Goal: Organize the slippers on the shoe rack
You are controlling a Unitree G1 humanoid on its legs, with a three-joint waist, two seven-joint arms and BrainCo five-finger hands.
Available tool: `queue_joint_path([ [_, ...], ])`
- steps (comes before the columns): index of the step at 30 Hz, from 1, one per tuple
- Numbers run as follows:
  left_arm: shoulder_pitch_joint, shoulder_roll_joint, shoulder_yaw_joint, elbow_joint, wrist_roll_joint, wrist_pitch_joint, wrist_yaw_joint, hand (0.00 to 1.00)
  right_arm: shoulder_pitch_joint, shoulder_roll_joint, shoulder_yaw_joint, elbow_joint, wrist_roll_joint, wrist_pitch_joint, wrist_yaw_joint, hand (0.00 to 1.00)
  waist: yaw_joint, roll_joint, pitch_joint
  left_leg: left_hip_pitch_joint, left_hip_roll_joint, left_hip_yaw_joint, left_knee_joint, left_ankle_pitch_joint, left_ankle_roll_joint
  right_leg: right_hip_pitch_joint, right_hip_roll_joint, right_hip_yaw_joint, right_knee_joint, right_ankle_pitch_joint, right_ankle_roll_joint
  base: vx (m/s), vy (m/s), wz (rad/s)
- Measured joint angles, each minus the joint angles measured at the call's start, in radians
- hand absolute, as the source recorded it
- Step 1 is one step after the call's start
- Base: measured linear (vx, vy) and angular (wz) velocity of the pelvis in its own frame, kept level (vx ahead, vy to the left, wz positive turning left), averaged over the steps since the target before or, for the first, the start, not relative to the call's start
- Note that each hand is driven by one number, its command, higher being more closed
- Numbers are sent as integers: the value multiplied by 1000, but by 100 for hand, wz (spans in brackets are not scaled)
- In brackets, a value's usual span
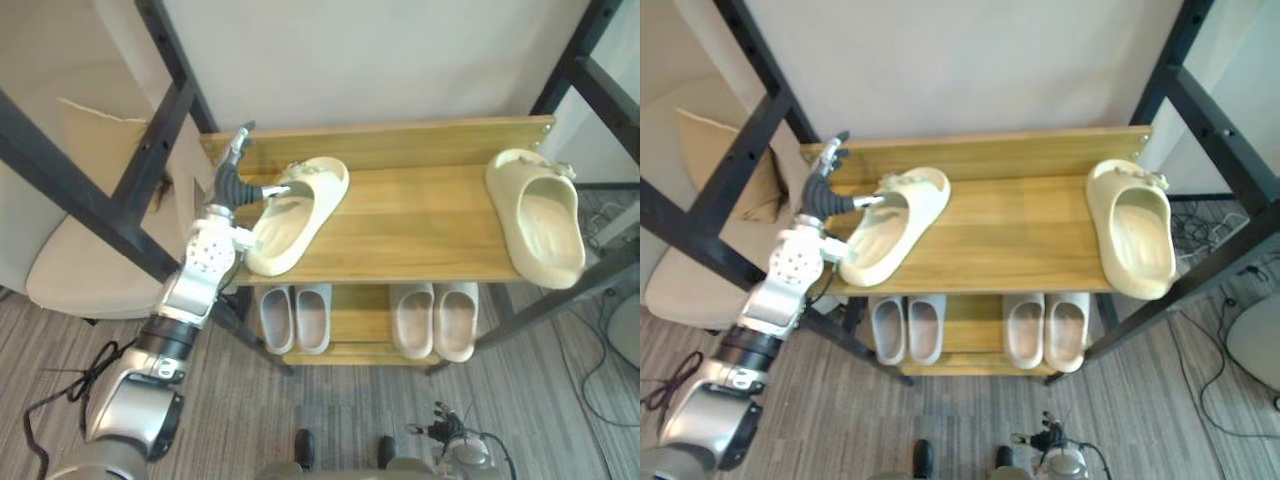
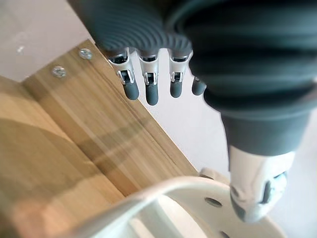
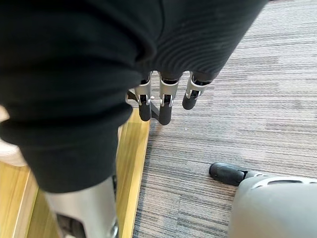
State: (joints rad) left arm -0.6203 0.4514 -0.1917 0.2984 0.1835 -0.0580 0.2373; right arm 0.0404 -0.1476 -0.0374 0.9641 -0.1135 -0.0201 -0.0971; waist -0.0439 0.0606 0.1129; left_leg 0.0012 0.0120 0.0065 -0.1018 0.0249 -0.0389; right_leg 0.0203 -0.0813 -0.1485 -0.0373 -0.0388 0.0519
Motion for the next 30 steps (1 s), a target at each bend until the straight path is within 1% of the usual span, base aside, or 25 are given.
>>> queue_joint_path([
  [2, -18, 1, 0, 19, 42, 9, 6, 0, 1, 1, 0, -1, 4, -3, 0, 0, -1, 0, 0, 0, 0, 6, 0, 0, 0, 0, 0, 6, -1, 4, 1, -29, 8, -8],
  [6, -28, 2, 0, 29, 71, 22, 17, 0, 3, 1, -1, -3, 4, -8, -1, 0, -4, -1, 1, 0, -1, 9, 0, 1, 1, 1, -1, 8, -1, 6, 1, -7, 2, -3],
  [16, -29, 14, 0, 23, 54, 21, 14, 0, 7, 0, -2, -5, 4, -9, 1, 0, -3, 3, 4, 16, -1, 6, 0, 1, 1, 18, -1, 5, -1, 6, 0, 0, 0, 0],
  [20, -25, 47, -2, -37, 49, 15, 11, 0, 6, -3, -2, -8, 4, -10, 2, 0, -3, 9, 9, 16, -1, 5, 0, 1, 2, 17, -1, 4, -1, 5, 0, -27, -4, 1],
  [23, -25, 56, -2, -61, 48, -2, 2, 0, 6, -4, -1, -8, 4, -10, 7, 0, -3, 10, 9, 16, -1, 1, 0, 1, 2, 18, 0, 1, 0, 4, -1, 0, 0, 0],
  [26, -25, 69, -5, -85, 48, -3, -4, 0, 6, -5, -1, -8, 4, -10, 8, 0, -3, 11, 10, 16, -1, -1, 0, 2, 2, 18, 0, 0, 0, 3, -3, 0, 0, 0],
  [30, -25, 90, -7, -120, 49, -8, -4, 0, 6, -11, 0, -8, 4, -10, 9, 0, -3, 20, 9, 16, -1, -4, 0, 2, 2, 20, 1, -2, 0, 2, -4, 0, 0, 0],
])
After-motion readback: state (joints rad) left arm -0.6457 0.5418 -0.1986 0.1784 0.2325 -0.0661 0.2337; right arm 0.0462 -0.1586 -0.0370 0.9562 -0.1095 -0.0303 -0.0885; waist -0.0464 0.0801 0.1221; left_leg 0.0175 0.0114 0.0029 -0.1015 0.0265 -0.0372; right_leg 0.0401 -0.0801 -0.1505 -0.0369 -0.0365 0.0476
